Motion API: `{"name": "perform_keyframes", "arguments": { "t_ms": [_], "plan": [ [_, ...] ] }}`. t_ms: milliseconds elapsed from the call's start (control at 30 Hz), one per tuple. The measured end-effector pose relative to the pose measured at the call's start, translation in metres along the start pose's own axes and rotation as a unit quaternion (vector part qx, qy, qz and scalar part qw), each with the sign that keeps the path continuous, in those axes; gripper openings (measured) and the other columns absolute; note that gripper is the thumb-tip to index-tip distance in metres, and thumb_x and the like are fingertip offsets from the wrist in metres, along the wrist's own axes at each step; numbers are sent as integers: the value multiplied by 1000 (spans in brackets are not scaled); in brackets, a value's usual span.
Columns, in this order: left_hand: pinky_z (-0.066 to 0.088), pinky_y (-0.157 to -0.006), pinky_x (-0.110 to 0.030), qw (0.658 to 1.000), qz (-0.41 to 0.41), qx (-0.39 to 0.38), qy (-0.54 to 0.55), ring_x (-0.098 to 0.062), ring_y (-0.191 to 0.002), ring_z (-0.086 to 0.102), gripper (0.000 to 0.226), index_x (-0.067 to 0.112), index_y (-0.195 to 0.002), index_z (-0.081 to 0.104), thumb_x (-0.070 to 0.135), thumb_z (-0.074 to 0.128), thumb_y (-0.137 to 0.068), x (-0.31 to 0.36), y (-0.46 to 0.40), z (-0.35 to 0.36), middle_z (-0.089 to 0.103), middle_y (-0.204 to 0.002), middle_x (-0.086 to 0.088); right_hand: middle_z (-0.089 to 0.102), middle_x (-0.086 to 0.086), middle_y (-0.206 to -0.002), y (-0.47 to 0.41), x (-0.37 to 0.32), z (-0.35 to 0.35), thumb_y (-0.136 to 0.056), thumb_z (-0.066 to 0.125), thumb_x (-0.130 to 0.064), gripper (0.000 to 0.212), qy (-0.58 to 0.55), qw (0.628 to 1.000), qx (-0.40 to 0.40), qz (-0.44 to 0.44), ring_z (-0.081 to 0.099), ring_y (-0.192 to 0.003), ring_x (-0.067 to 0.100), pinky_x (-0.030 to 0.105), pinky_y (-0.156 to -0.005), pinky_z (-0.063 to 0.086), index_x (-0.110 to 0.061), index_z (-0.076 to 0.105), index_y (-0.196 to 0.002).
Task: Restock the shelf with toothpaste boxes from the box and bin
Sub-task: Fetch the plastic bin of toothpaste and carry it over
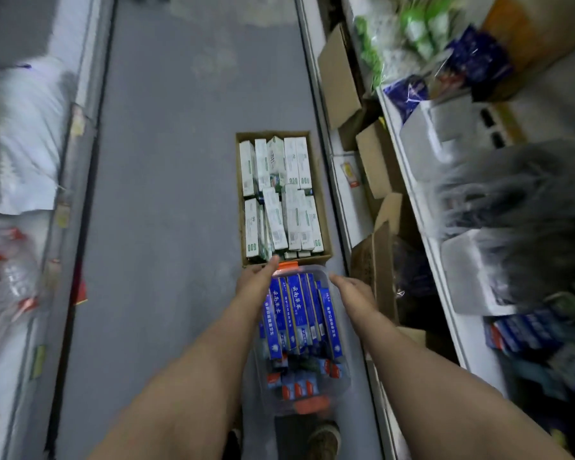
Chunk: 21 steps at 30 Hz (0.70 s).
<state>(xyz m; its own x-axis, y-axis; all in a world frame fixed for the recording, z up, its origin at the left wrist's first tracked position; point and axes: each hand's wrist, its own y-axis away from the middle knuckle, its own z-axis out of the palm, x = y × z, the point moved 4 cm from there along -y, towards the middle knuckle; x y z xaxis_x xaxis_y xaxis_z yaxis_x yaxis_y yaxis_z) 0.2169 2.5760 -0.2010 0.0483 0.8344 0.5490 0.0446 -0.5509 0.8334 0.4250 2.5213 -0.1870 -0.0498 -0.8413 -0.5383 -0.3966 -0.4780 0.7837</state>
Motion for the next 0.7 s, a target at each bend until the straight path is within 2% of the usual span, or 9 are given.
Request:
{"name": "perform_keyframes", "arguments": {
  "t_ms": [100, 167, 233, 300, 400, 467, 533, 633, 700],
  "plan": [
    [51, -66, -26, 998, 30, -33, 34, -16, -83, 68, 42, 12, -114, 60, 47, 68, -91, 51, 56, -11, 69, -106, -5, 66, 6, -95, 58, -40, -3, -93, 67, -42, 22, -34, 999, 5, -8, 59, -85, 19, 35, -82, 48, -20, 65, -89],
    [50, -72, -28, 996, 50, -56, 37, -16, -91, 66, 35, 16, -110, 60, 45, 68, -92, 79, 83, -21, 68, -110, -4, 64, 4, -104, 93, -65, 0, -91, 67, -46, 27, -55, 998, 14, -20, 59, -99, 23, 41, -94, 47, -21, 64, -102],
    [53, -76, -30, 995, 60, -66, 46, -16, -97, 65, 28, 18, -106, 62, 39, 70, -91, 105, 104, -33, 68, -112, -3, 63, 1, -111, 122, -86, 5, -90, 67, -48, 36, -81, 996, 19, -44, 61, -106, 22, 43, -97, 50, -23, 62, -115],
    [58, -83, -35, 994, 64, -79, 47, -19, -104, 66, 26, 18, -107, 63, 34, 74, -89, 129, 117, -48, 69, -115, -5, 66, 1, -112, 148, -106, 10, -92, 66, -44, 35, -104, 992, 12, -63, 64, -103, 22, 44, -96, 54, -24, 61, -121],
    [57, -88, -38, 989, 70, -130, 34, -20, -110, 62, 24, 18, -108, 64, 25, 76, -88, 168, 137, -72, 67, -115, -3, 66, -1, -117, 183, -132, 24, -94, 66, -37, 22, -146, 986, -1, -80, 64, -106, 20, 40, -89, 54, -29, 61, -113],
    [56, -88, -37, 984, 73, -163, 28, -19, -109, 61, 21, 18, -106, 63, 22, 75, -89, 195, 145, -86, 66, -113, -1, 64, -3, -118, 199, -149, 38, -93, 66, -37, 15, -163, 983, 5, -90, 59, -117, 24, 39, -94, 50, -34, 62, -107],
    [56, -90, -38, 979, 90, -184, 8, -18, -109, 60, 20, 20, -105, 64, 21, 76, -88, 221, 151, -98, 66, -112, 0, 65, -5, -114, 211, -167, 55, -94, 66, -37, 12, -178, 979, 13, -100, 57, -119, 24, 42, -101, 48, -34, 62, -106],
    [55, -95, -40, 976, 101, -191, -24, -19, -111, 61, 22, 21, -104, 65, 23, 79, -86, 248, 146, -112, 67, -113, -1, 66, 1, -124, 217, -188, 78, -90, 69, -41, 30, -195, 975, 26, -99, 59, -119, 23, 47, -107, 46, -29, 64, -117],
    [55, -92, -38, 976, 96, -189, -41, -18, -112, 61, 25, 21, -104, 65, 25, 80, -84, 261, 136, -117, 67, -116, -1, 67, 1, -124, 216, -200, 87, -87, 70, -44, 37, -207, 973, 27, -96, 60, -118, 21, 47, -105, 47, -28, 65, -120]
  ]
}}
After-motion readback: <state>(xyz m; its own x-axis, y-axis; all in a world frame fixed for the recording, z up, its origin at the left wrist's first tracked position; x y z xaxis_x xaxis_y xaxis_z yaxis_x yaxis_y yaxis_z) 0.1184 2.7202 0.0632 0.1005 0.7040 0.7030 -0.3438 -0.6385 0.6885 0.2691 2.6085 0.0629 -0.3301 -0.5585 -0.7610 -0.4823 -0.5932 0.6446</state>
